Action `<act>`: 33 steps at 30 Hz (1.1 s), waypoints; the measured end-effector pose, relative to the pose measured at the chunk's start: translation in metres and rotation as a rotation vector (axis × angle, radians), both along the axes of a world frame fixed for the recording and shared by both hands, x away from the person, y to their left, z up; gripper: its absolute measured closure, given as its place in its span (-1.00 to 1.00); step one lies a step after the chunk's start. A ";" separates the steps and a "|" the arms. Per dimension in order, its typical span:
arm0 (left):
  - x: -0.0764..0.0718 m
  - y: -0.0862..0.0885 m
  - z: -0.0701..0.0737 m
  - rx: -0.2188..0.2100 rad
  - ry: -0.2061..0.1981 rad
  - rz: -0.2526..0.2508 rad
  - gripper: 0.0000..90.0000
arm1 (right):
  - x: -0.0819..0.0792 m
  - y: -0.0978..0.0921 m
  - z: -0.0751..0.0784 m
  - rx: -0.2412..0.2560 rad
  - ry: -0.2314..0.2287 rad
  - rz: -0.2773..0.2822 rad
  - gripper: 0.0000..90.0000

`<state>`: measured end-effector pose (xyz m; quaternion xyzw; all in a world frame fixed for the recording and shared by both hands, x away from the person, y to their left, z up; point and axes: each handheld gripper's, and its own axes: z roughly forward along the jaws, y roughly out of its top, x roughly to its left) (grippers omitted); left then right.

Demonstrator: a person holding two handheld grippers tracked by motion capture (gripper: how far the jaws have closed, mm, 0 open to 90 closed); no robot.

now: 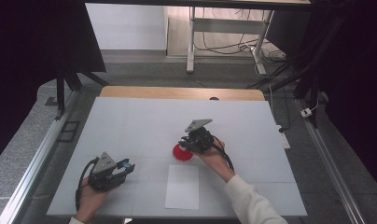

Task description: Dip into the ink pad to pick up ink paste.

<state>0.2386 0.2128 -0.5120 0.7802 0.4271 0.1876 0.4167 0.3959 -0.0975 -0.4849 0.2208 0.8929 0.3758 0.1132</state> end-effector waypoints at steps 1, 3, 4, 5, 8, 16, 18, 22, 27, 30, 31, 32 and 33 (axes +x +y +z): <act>0.000 0.000 0.000 0.000 0.000 0.000 0.43 | 0.000 0.001 0.000 -0.005 -0.002 -0.001 0.66; 0.000 0.000 0.000 -0.002 -0.001 0.000 0.43 | 0.001 0.001 -0.001 -0.009 -0.001 -0.001 0.66; 0.000 0.000 0.000 -0.002 -0.001 0.001 0.43 | 0.001 0.002 -0.001 -0.009 -0.001 -0.002 0.67; 0.000 0.000 0.000 -0.003 -0.001 0.001 0.43 | 0.001 0.002 -0.001 -0.008 -0.003 -0.001 0.67; 0.000 0.000 0.000 -0.003 -0.001 0.000 0.43 | 0.000 0.002 -0.001 -0.014 -0.006 0.001 0.67; -0.001 0.001 0.001 -0.004 -0.003 0.001 0.43 | 0.001 0.002 -0.003 -0.016 0.003 -0.002 0.67; -0.001 0.001 0.001 -0.006 -0.003 0.000 0.43 | 0.001 0.002 -0.004 -0.023 0.005 -0.002 0.67; -0.001 0.001 0.001 -0.006 -0.003 0.000 0.43 | 0.000 0.002 -0.005 -0.017 0.005 -0.008 0.67; -0.001 0.001 0.001 -0.006 -0.002 0.000 0.43 | -0.004 0.004 -0.007 -0.025 -0.026 -0.012 0.68; 0.000 0.001 0.000 -0.006 -0.001 0.001 0.43 | -0.007 0.005 -0.007 -0.037 -0.044 -0.010 0.68; 0.000 0.001 0.000 -0.006 0.000 0.000 0.43 | -0.008 0.006 -0.007 -0.044 -0.049 -0.010 0.68; 0.000 0.001 0.001 -0.006 0.000 0.000 0.43 | -0.008 0.006 -0.007 -0.047 -0.053 -0.006 0.68; 0.000 0.001 0.001 -0.008 -0.001 -0.001 0.43 | -0.008 0.006 -0.008 -0.049 -0.057 -0.006 0.68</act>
